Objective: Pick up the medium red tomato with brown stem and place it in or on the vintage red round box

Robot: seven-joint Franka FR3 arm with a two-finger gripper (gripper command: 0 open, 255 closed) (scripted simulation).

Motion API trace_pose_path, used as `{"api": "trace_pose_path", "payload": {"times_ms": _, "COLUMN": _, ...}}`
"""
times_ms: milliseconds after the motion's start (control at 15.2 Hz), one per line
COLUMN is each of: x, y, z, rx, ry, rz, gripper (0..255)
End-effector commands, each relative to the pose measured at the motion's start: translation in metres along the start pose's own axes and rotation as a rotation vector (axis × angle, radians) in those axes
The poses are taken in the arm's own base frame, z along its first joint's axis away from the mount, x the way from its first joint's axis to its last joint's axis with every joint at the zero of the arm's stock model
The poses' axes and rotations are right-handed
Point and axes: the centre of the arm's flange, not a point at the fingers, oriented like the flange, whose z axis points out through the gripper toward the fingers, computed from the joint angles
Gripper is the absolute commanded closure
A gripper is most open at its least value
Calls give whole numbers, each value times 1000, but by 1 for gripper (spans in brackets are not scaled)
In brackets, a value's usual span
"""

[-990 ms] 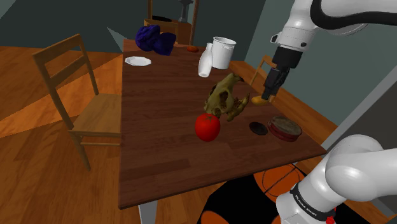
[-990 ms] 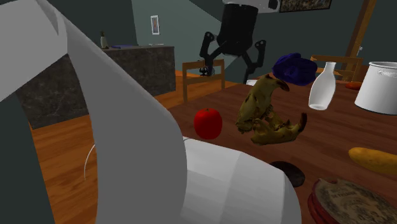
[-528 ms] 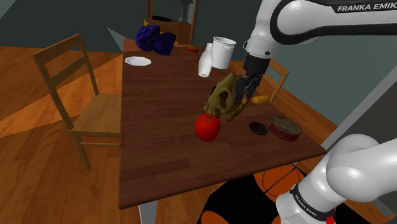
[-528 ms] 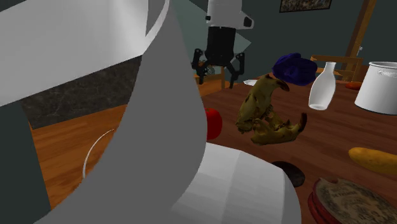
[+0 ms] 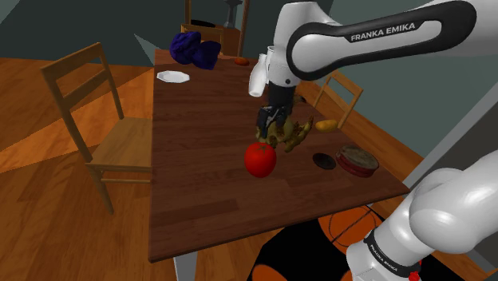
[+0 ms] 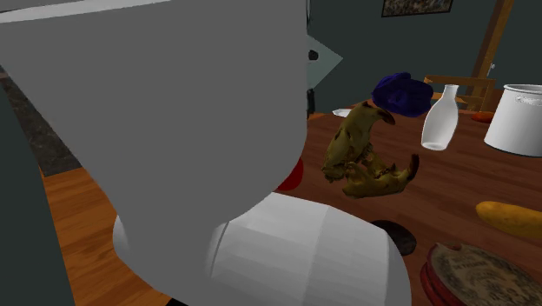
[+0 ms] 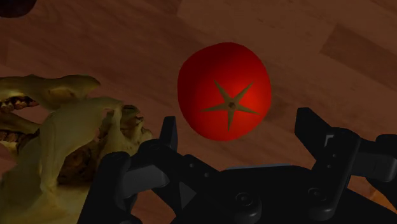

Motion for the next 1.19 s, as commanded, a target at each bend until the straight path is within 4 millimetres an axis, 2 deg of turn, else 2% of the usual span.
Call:
{"api": "trace_pose_path", "payload": {"times_ms": 0, "x": 16, "y": -10, "z": 11, "rx": -13, "ry": 2, "rz": 0, "gripper": 0}}
{"api": "trace_pose_path", "payload": {"times_ms": 462, "x": 16, "y": -10, "z": 51, "rx": -13, "ry": 2, "rz": 0, "gripper": 0}}
{"api": "trace_pose_path", "payload": {"times_ms": 990, "x": 16, "y": -10, "z": 51, "rx": -13, "ry": 2, "rz": 0, "gripper": 0}}
{"api": "trace_pose_path", "payload": {"times_ms": 1056, "x": 16, "y": -10, "z": 51, "rx": -13, "ry": 2, "rz": 0, "gripper": 255}}
{"api": "trace_pose_path", "payload": {"times_ms": 1122, "x": 16, "y": -10, "z": 51, "rx": -13, "ry": 2, "rz": 0, "gripper": 255}}
